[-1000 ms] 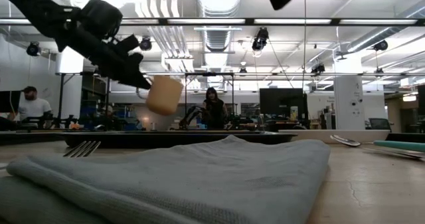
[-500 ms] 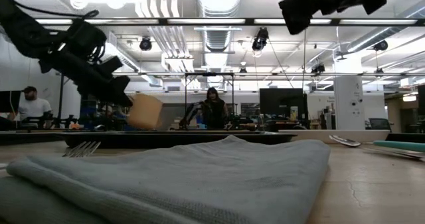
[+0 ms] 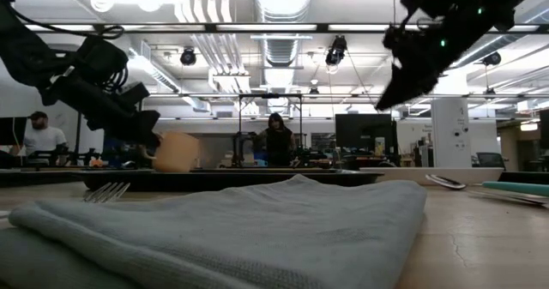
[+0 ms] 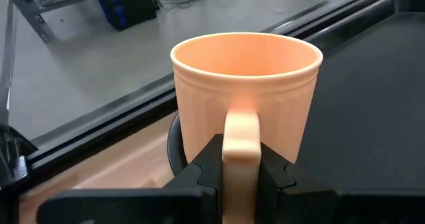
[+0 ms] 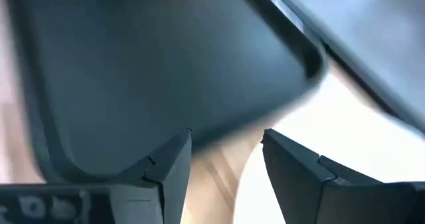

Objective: Set up tray
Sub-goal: Put the mug on the top left of the serving tray

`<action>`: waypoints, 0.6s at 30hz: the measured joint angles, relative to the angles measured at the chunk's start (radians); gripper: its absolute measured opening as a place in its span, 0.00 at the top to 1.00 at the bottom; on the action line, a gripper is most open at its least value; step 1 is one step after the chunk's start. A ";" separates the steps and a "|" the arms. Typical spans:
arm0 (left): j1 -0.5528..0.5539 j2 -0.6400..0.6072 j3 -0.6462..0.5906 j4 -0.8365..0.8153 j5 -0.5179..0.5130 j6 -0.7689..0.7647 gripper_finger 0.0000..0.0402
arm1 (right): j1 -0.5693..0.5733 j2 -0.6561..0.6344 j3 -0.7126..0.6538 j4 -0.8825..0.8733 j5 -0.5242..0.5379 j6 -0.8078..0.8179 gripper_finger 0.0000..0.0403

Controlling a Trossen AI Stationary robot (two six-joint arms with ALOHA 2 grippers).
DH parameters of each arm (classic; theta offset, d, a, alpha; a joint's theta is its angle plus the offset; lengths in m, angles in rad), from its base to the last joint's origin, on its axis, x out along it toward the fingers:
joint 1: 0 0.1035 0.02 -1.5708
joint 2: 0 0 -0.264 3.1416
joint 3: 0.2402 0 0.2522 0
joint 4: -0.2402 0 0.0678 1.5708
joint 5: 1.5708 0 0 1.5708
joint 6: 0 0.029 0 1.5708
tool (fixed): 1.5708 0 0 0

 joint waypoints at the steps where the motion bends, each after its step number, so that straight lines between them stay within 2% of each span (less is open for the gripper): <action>1: 0.005 0.016 0.006 0.006 0.008 0.000 0.94 | -0.025 0.007 -0.010 -0.025 -0.003 0.026 0.56; 8: 0.011 0.172 0.020 0.153 0.053 -0.006 0.94 | -0.126 0.025 -0.080 -0.116 -0.071 0.103 0.56; 18: 0.011 0.332 0.013 0.226 0.059 -0.016 0.94 | -0.130 0.022 -0.090 -0.165 -0.100 0.106 0.56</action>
